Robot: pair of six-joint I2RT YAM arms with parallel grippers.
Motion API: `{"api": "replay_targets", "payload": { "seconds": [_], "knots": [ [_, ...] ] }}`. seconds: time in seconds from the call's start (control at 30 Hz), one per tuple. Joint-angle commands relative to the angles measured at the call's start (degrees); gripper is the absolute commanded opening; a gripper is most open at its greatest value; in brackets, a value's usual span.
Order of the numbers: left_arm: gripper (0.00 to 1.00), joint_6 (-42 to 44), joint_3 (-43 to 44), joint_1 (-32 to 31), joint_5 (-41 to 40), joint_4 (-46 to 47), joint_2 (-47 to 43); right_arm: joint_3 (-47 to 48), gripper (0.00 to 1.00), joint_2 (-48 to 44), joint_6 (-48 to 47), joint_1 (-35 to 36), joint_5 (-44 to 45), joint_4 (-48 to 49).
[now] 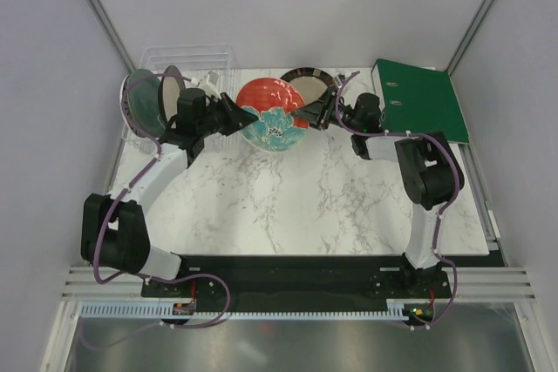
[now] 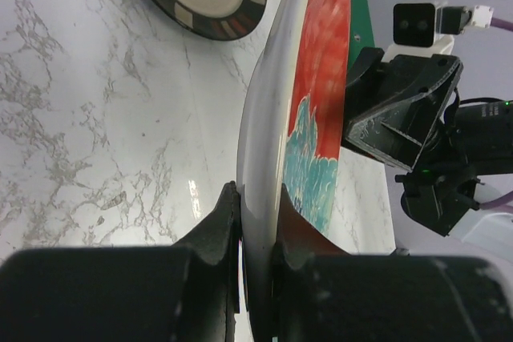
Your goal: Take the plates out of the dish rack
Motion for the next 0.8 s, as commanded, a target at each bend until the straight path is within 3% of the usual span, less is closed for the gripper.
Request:
{"api": "replay_targets", "payload": {
  "seconds": [0.0,0.13,0.17,0.33,0.37,0.43,0.5,0.53,0.57,0.73,0.77],
  "knots": [
    [0.02,-5.21,1.38,-1.4,4.57,13.51,-0.57,2.98,0.46,2.17,1.28,0.28,-2.3,4.34],
    [0.02,-5.74,0.68,-1.93,4.75,14.74,0.57,3.25,0.17,4.19,5.85,0.28,-3.36,9.87],
    [0.02,-5.74,0.68,-2.02,4.92,14.91,0.92,3.07,0.0,4.37,6.38,0.36,-3.45,10.49],
    [0.02,-5.39,2.34,-2.46,6.5,14.83,2.68,1.58,0.0,4.47,10.6,0.36,-3.72,18.22],
    [0.08,-4.61,2.61,-2.46,7.03,14.39,3.12,1.32,0.0,4.03,10.17,0.28,-3.45,17.88],
    [0.31,-3.46,3.23,-2.46,6.6,13.16,3.3,1.14,0.0,2.45,8.94,0.02,-2.32,15.35],
    [0.37,-0.31,3.93,-2.46,4.67,9.57,3.21,1.05,0.0,1.22,6.48,-0.42,-1.35,12.97],
    [0.49,1.01,4.98,-2.46,3.27,7.81,2.87,1.14,0.0,-0.44,5.25,-0.77,-0.47,9.91],
    [0.55,3.98,5.33,-2.46,0.47,4.75,2.6,1.22,0.0,-1.42,2.28,-1.3,0.23,7.62],
    [0.75,11.39,7.35,-2.37,-9.21,-0.9,0.58,7.8,0.0,-8.09,-15.21,-3.32,6.91,-20.8],
    [0.76,13.57,7.88,-2.37,-11.84,-0.99,0.14,8.95,0.0,-8.54,-16.89,-4.28,8.84,-22.97]
  ]
}}
